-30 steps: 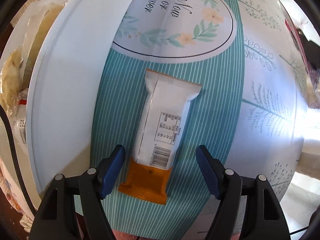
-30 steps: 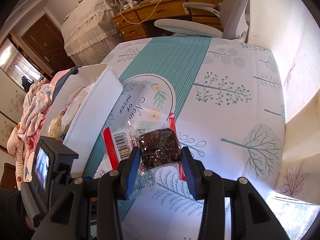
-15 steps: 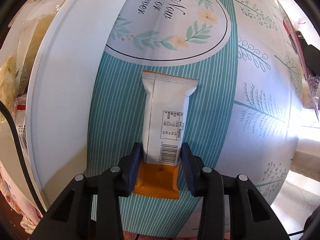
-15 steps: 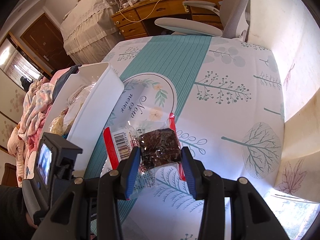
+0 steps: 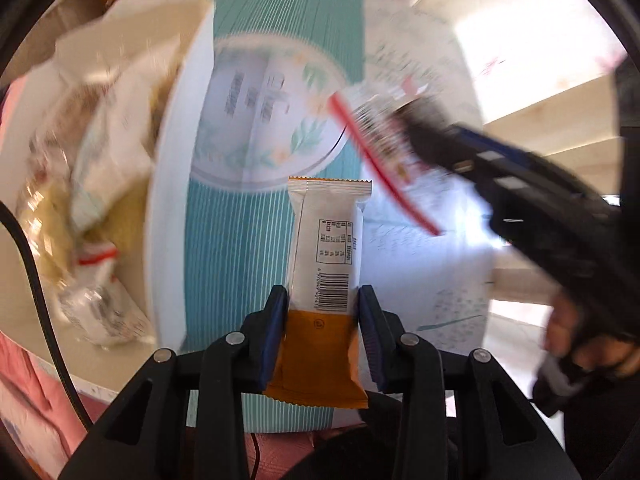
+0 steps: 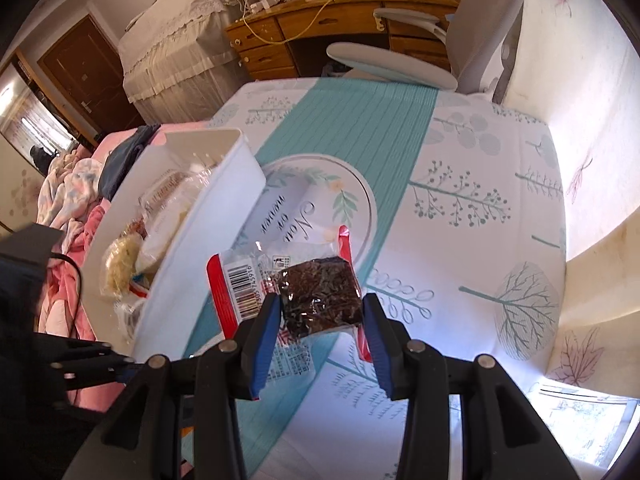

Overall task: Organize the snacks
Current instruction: 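Carry the white bar with the left gripper while the right carries the packet over the tray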

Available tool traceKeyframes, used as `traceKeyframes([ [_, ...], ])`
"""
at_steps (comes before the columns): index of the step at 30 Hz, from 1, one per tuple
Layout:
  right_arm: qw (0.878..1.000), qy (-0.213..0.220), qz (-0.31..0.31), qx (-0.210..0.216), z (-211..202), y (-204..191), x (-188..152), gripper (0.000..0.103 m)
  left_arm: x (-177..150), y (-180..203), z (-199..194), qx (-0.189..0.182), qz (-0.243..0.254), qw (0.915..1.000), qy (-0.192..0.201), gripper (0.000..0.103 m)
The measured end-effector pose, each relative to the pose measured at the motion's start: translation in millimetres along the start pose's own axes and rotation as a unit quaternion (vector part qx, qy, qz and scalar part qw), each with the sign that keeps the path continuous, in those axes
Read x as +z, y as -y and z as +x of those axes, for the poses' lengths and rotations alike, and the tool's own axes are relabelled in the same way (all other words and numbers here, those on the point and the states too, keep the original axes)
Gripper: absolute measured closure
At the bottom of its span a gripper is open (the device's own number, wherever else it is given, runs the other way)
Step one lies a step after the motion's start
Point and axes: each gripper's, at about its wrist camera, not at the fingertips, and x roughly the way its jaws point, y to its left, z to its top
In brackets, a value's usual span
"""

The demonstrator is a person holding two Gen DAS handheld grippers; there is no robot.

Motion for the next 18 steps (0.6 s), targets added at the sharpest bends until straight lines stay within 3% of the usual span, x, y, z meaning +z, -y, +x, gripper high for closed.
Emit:
traceKeyframes([
  [7, 0.998, 0.057, 0.009, -0.002, -14, -30, 11, 0.061, -1, -14, -63, -0.019, 0.032, 0.9966, 0.074, 0.071],
  [18, 0.991, 0.129, 0.014, 0.034, -1, -104, 28, 0.061, -3, -108, -116, -0.057, 0.024, 0.9861, 0.154, 0.071],
])
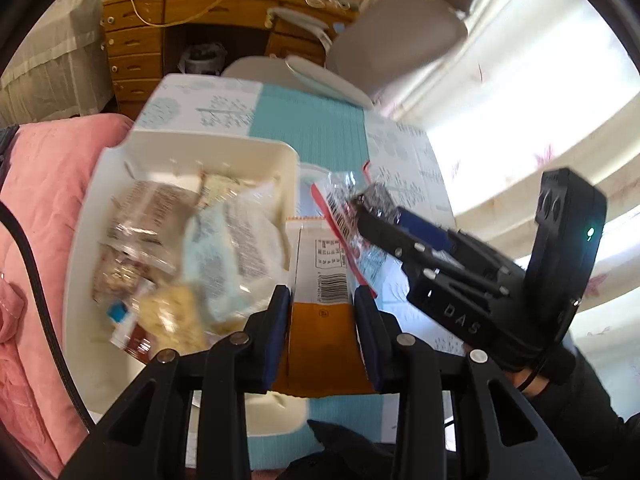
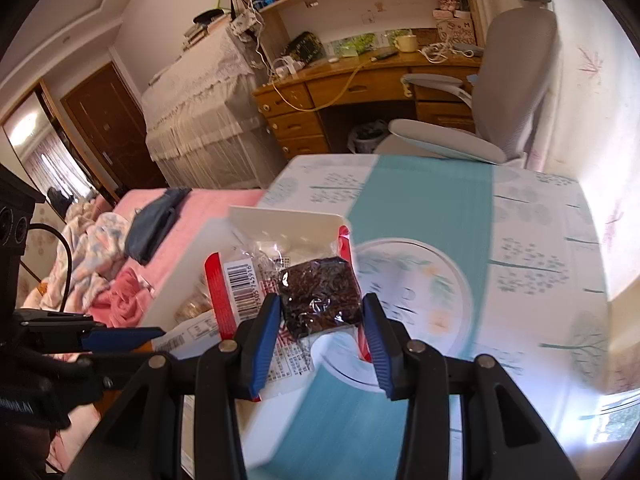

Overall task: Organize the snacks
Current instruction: 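Carry the white bar with the left gripper while the right carries the packet over the tray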

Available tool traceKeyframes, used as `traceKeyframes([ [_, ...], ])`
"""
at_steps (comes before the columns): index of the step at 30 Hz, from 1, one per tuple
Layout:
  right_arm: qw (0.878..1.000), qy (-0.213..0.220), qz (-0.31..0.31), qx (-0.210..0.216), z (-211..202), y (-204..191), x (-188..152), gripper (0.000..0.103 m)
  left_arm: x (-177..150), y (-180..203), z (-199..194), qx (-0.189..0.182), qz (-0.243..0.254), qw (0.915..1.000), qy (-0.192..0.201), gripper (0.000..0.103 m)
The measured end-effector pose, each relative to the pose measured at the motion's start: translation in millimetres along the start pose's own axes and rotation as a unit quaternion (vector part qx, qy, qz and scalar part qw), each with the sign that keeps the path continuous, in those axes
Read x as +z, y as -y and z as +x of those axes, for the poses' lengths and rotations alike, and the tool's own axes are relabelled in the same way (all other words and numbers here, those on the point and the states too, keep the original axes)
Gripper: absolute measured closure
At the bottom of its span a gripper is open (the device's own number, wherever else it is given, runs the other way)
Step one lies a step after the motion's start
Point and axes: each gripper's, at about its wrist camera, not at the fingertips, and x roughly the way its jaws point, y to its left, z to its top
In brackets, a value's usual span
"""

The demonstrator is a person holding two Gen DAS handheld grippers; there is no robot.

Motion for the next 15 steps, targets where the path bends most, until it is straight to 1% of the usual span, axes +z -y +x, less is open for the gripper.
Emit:
traceKeyframes([
  [4, 1.000, 0.018, 0.010, 0.012, 14, -25, 1, 0.061, 1, -34, -14, -0.002, 0.006, 0.9997, 0.022, 0.071],
  [8, 0.999, 0.034, 0.019, 0.025, 28, -45, 1, 0.061, 4, -60, -20, 0.000, 0.007, 0.9994, 0.033, 0.071],
  [10, 0.998, 0.038, 0.025, 0.032, 36, -54, -1, 0.061, 7, -70, -17, 0.010, 0.006, 0.9994, 0.032, 0.071],
  [12, 0.998, 0.037, 0.032, 0.036, 43, -61, -2, 0.061, 7, -79, -13, 0.026, 0.007, 0.9994, 0.022, 0.071],
  [14, 0.998, 0.031, 0.033, 0.037, 49, -67, -3, 0.061, 7, -89, -8, 0.041, 0.001, 0.9991, 0.013, 0.071],
  [15, 0.998, 0.027, 0.032, 0.036, 52, -71, -5, 0.061, 6, -93, -6, 0.043, -0.004, 0.9990, 0.011, 0.071],
])
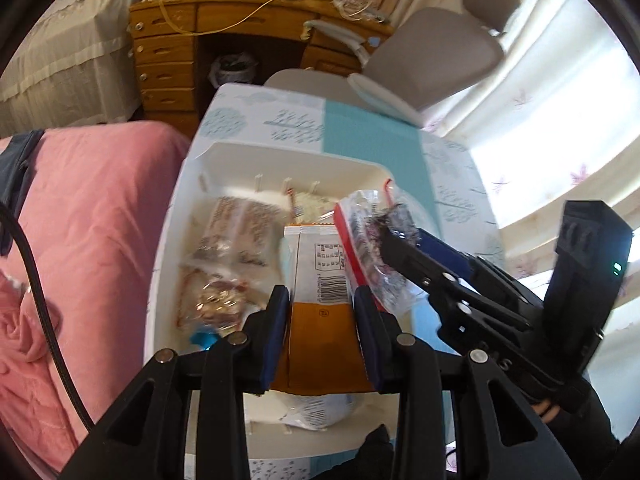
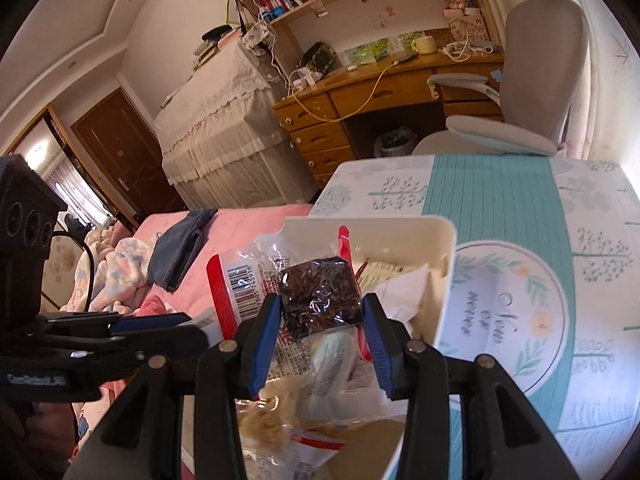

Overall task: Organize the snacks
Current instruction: 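Carry the white bar with the left gripper while the right carries the packet over the tray, then open both grippers over the white tray to drop both snacks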

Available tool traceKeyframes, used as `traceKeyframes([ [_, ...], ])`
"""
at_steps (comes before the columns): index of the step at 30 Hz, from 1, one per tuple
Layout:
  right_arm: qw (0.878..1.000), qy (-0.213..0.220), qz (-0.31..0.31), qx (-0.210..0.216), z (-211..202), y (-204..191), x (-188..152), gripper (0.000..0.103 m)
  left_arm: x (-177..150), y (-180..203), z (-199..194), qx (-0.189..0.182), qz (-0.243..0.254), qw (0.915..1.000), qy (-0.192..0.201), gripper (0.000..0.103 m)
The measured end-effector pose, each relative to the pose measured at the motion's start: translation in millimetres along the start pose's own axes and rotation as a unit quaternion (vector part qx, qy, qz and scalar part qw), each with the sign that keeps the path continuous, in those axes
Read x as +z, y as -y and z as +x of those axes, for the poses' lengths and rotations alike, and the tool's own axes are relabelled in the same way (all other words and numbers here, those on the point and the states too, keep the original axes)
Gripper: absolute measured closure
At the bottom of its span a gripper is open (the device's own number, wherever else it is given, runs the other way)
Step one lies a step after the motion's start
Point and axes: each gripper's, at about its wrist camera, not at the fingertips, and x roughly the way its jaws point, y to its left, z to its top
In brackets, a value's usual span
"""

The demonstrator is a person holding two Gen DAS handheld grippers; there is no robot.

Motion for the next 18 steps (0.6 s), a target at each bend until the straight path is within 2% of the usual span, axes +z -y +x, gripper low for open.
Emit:
traceKeyframes([
  [3, 1.000, -0.007, 0.000, 0.002, 1, -6, -6, 0.059, -4, -7, 6, 0.009, -0.005, 0.9999, -0.007, 0.068],
  [4, 1.000, -0.012, 0.001, 0.002, 2, -7, -8, 0.059, -6, -9, 8, 0.014, -0.007, 0.9998, -0.008, 0.061],
  [5, 1.000, -0.016, 0.002, -0.003, 1, -7, -10, 0.058, -7, -9, 9, 0.017, -0.009, 0.9998, -0.008, 0.051],
  [6, 1.000, -0.021, 0.006, -0.008, 0, -7, -12, 0.052, -9, -10, 9, 0.021, -0.014, 0.9996, -0.006, 0.046],
  [7, 1.000, -0.026, 0.012, -0.009, -1, -5, -13, 0.042, -10, -9, 8, 0.023, -0.018, 0.9996, -0.003, 0.042],
  [9, 0.999, -0.028, 0.026, -0.002, -6, -2, -16, 0.032, -14, -9, 7, 0.031, -0.028, 0.9991, -0.002, 0.035],
  [10, 0.999, -0.029, 0.030, -0.005, -9, 0, -18, 0.030, -15, -8, 7, 0.036, -0.034, 0.9987, -0.003, 0.032],
  [18, 0.996, -0.070, 0.061, -0.006, -35, 30, -43, 0.019, -41, 17, 3, 0.081, -0.071, 0.9940, -0.018, 0.030],
])
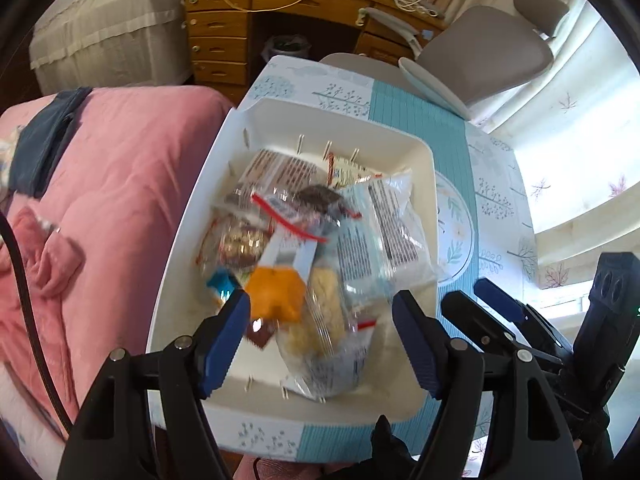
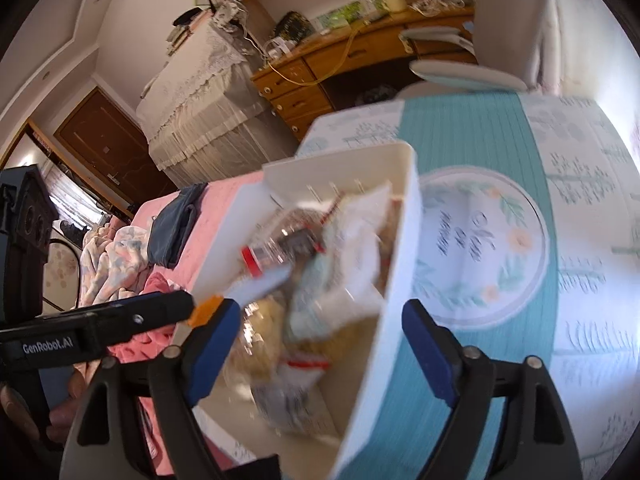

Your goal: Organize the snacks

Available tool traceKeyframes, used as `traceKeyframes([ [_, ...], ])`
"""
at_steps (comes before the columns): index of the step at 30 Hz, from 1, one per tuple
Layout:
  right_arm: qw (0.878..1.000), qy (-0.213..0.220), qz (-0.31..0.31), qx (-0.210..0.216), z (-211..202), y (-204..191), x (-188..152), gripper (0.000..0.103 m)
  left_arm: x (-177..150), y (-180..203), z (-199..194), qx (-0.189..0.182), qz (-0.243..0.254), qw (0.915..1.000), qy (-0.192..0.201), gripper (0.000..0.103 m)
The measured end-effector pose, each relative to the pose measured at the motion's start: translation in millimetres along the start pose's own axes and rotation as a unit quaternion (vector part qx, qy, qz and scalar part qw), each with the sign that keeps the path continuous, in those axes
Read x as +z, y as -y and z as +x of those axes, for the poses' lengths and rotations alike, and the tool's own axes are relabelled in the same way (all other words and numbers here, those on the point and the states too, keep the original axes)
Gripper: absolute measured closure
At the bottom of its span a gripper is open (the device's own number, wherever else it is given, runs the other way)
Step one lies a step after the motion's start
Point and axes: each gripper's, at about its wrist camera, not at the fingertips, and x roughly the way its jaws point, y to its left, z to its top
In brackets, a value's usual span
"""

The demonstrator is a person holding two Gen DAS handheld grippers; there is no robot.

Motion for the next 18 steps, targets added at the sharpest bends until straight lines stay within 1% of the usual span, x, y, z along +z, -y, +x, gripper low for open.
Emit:
traceKeyframes([
  [3, 1.000, -0.027, 0.011, -0.003, -9, 17, -13, 0.018, -16, 6, -4, 0.011, -0.024, 0.9996, -0.004, 0.027],
  [7, 0.998, -0.050, -0.002, -0.029, -22, 36, -33, 0.017, -48, 11, 0, 0.029, -0.059, 0.9978, -0.006, 0.026],
  [9, 0.997, -0.066, -0.006, -0.041, -29, 47, -45, 0.017, -64, 14, 4, 0.040, -0.073, 0.9964, -0.015, 0.026],
  [11, 0.995, -0.085, -0.002, -0.049, -36, 58, -56, 0.017, -80, 19, 7, 0.041, -0.082, 0.9955, -0.024, 0.026],
  [14, 0.993, -0.101, 0.012, -0.063, -52, 72, -71, 0.017, -100, 33, 6, 0.046, -0.073, 0.9957, -0.034, 0.026],
  [16, 0.992, -0.106, 0.019, -0.067, -61, 78, -76, 0.017, -106, 42, 4, 0.046, -0.059, 0.9965, -0.037, 0.026],
  [18, 0.991, -0.104, 0.023, -0.079, -75, 81, -80, 0.017, -108, 53, -2, 0.043, -0.039, 0.9978, -0.033, 0.026],
])
